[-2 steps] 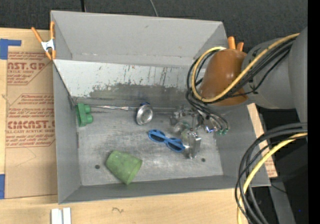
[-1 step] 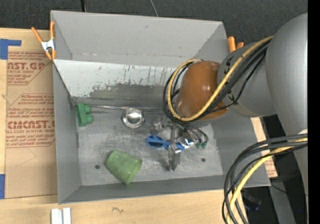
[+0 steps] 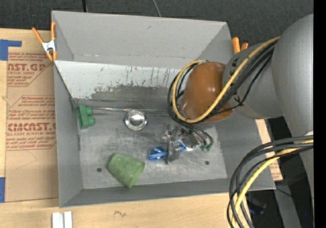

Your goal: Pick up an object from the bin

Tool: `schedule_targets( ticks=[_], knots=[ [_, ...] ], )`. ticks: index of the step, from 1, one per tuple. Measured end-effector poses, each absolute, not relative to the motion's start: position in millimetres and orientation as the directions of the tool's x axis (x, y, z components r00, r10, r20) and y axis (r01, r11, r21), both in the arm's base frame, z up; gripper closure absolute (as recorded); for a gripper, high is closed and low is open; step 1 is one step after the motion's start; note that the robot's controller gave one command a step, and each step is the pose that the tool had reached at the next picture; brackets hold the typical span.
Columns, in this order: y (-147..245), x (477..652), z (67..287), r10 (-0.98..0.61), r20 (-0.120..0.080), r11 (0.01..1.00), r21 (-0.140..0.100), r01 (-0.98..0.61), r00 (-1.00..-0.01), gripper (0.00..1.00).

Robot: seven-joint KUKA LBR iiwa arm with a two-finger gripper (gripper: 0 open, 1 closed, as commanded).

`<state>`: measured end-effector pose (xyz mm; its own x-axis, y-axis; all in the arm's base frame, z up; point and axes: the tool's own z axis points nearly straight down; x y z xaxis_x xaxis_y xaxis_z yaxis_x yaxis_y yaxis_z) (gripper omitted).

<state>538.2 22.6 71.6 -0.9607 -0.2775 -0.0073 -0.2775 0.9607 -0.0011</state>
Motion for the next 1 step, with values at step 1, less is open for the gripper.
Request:
schedule_targets(
  ticks=[1],
  knots=[
    [34.5,528.2,207.7,-0.284,-0.010,0.959,-0.002,-0.284,-0.959,1.00]
  ],
)
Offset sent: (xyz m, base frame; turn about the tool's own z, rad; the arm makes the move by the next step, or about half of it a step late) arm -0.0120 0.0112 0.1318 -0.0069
